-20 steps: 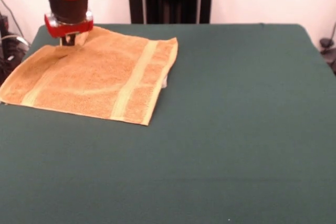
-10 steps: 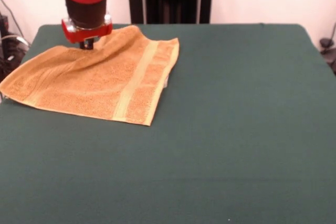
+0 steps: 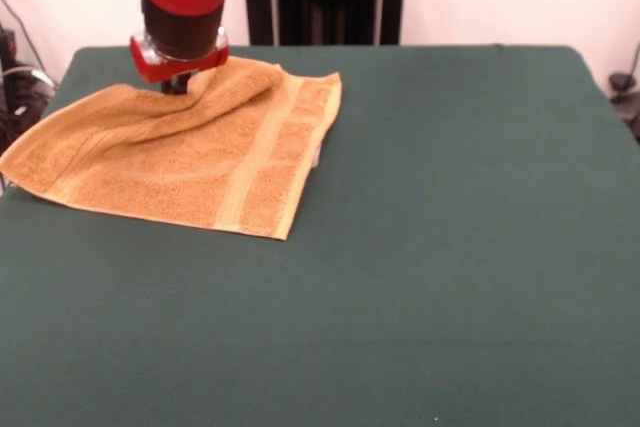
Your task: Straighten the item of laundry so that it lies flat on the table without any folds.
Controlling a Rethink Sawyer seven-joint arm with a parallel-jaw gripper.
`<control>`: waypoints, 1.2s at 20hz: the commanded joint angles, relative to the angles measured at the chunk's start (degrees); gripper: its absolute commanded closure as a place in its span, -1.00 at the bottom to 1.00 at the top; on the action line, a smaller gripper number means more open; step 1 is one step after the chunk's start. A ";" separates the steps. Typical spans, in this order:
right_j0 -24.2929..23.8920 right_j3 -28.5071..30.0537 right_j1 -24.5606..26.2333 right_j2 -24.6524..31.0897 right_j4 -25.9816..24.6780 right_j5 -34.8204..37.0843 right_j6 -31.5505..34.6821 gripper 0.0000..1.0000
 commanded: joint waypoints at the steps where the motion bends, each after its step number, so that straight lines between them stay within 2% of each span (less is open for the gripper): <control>1: 3.77 -4.35 4.31 2.31 -1.32 5.35 -18.57 1.00; 4: 3.81 -5.12 5.65 1.27 -3.01 4.90 -18.31 1.00; 9: 3.25 -8.83 11.47 -0.56 -6.57 2.30 -17.96 1.00; 17: 2.36 -13.83 18.04 -2.80 -11.63 -0.30 -17.56 1.00; 24: 1.40 -15.58 19.81 -4.66 -14.35 1.62 -19.34 1.00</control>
